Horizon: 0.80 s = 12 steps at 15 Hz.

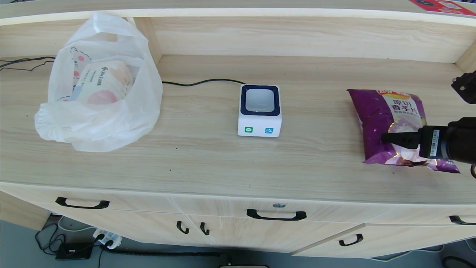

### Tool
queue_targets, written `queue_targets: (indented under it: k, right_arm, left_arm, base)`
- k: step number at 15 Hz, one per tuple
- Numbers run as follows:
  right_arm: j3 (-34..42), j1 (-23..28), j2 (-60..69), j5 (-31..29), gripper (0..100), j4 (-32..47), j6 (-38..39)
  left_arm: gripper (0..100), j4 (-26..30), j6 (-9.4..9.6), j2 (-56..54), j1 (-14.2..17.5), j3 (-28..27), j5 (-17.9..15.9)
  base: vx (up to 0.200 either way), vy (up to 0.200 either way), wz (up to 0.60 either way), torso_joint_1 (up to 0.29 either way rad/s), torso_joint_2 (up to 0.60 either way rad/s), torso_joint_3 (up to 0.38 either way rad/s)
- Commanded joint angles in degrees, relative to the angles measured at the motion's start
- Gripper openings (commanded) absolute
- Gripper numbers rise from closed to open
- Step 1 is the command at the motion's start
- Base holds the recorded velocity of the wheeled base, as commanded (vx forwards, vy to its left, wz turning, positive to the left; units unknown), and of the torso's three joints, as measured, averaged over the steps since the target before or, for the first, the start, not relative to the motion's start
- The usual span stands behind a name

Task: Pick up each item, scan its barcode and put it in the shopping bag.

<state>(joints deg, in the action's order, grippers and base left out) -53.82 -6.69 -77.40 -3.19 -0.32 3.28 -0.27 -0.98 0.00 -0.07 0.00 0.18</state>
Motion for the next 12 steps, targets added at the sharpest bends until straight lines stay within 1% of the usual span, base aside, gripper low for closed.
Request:
queue_targets:
  k: [1,9,12]
  right_arm:
    - [0.56,-0.16,-0.65,0.03,100,-0.03,0.06]
    - [-3.83,-0.07,-5.04,0.03,100,-0.21,0.15]
    - [-3.57,0.01,-5.39,0.03,100,-0.56,0.15]
  left_arm:
    - [100,-0.08,0.01,0.0,-0.01,0.0,0.08]
    - [100,-0.08,-0.08,0.0,0.07,0.0,0.08]
    - [100,-0.08,0.01,0.0,-0.01,0.0,0.08]
  base:
    - [0.0,0.0,0.0,0.0,0.0,0.0]
    - [0.0,0.0,0.0,0.0,0.0,0.0]
    - [0.0,0.0,0.0,0.0,0.0,0.0]
